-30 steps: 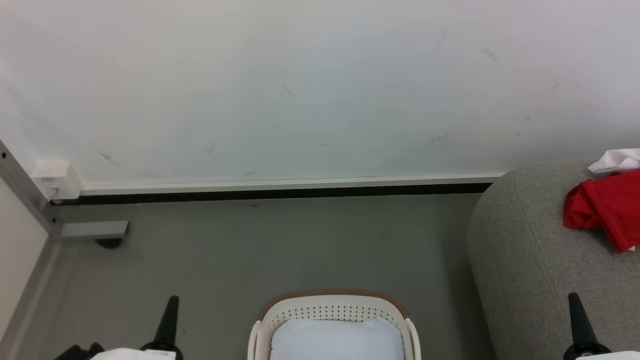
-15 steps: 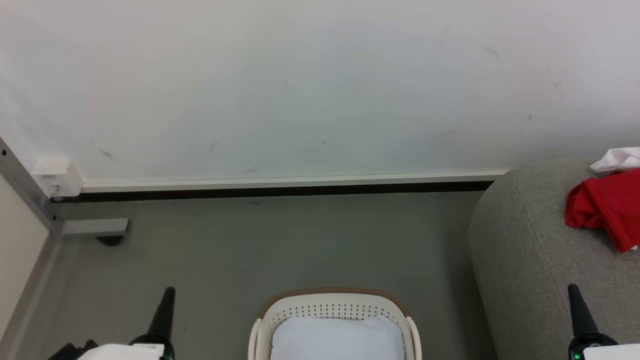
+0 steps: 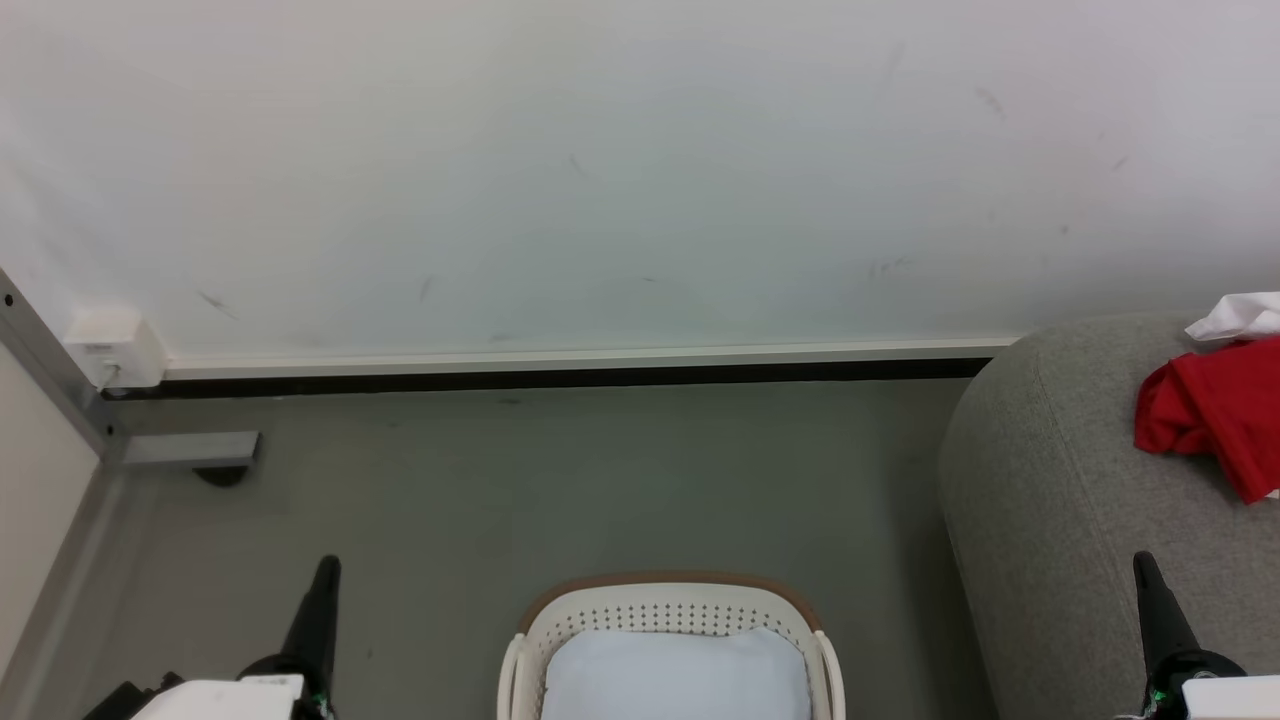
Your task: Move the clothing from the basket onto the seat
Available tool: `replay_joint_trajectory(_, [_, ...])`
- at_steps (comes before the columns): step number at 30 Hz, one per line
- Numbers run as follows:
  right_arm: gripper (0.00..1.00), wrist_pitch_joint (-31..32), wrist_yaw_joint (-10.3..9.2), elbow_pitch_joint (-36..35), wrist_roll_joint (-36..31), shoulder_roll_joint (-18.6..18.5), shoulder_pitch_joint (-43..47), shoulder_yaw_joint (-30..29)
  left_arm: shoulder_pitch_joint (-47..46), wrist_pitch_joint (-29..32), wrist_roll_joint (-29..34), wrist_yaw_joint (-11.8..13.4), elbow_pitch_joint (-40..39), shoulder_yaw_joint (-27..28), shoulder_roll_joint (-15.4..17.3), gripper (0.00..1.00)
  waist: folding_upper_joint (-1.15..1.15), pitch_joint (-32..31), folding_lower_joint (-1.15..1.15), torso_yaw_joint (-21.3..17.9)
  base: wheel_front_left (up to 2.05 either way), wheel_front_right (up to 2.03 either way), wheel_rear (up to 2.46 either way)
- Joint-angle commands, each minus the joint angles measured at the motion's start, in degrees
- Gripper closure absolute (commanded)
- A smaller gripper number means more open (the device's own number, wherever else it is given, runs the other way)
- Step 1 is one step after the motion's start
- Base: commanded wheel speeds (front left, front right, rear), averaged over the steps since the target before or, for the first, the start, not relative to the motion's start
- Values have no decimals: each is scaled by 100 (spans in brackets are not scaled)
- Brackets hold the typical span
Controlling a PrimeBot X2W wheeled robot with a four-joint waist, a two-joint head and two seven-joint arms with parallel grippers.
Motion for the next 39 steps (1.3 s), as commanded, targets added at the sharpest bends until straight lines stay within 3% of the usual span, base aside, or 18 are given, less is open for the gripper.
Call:
replay_joint_trajectory(1, [100, 35, -12, -51, 166, -62, -97, -27, -84, 34, -146, -30, -37, 38, 40, 100, 0, 4, 0, 2, 0, 0, 0])
replay_joint_trajectory(21, [100, 236, -13, -95, 932, -67, -207, -34, -151, 232, -893, -117, -118, 165, 44, 100, 0, 55, 0, 22, 0, 0, 0])
replay_joint_trajectory(39, [100, 236, -13, -91, 909, -65, -203, -33, -147, 230, -875, -107, -115, 162, 44, 100, 0, 56, 0, 22, 0, 0, 0])
